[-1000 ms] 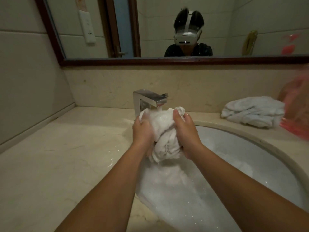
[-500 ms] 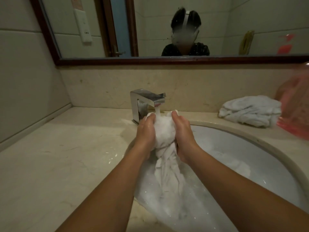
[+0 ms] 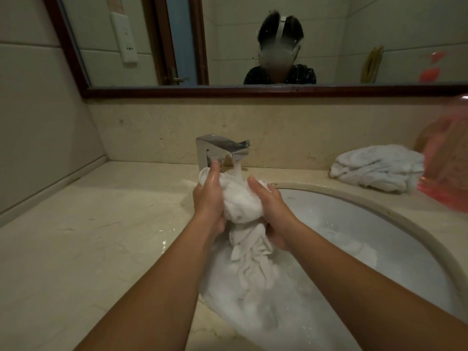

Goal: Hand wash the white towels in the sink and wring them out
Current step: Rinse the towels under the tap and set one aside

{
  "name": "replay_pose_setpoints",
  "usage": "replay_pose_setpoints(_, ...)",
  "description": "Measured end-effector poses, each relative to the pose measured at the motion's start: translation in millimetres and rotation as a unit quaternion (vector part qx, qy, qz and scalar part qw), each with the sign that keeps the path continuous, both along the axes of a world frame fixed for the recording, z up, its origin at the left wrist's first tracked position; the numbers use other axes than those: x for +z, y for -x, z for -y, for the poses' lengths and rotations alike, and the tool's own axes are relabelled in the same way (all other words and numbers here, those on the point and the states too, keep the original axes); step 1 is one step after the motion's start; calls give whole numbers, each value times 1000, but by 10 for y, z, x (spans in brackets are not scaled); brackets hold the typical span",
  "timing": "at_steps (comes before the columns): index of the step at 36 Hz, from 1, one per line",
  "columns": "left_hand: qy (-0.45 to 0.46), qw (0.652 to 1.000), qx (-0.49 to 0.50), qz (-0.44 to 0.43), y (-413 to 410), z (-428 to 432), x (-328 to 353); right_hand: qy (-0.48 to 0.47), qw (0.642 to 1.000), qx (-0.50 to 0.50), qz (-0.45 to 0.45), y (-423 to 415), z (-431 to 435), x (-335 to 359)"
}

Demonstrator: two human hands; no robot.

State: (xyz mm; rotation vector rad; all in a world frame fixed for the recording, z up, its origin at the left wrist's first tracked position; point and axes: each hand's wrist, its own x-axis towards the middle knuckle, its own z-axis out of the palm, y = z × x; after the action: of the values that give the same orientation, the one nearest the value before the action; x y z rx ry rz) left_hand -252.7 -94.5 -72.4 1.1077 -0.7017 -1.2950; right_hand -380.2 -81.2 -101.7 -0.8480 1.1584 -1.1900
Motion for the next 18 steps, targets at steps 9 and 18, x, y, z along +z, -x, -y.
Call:
replay_pose_setpoints(9, 13, 997, -72, -32, 25, -40, 9, 53, 995, -62, 56, 98, 13, 30)
replay_pose_setpoints(18, -56, 982, -125, -131, -84, -18, 22, 143, 980, -46, 132, 252, 14, 148)
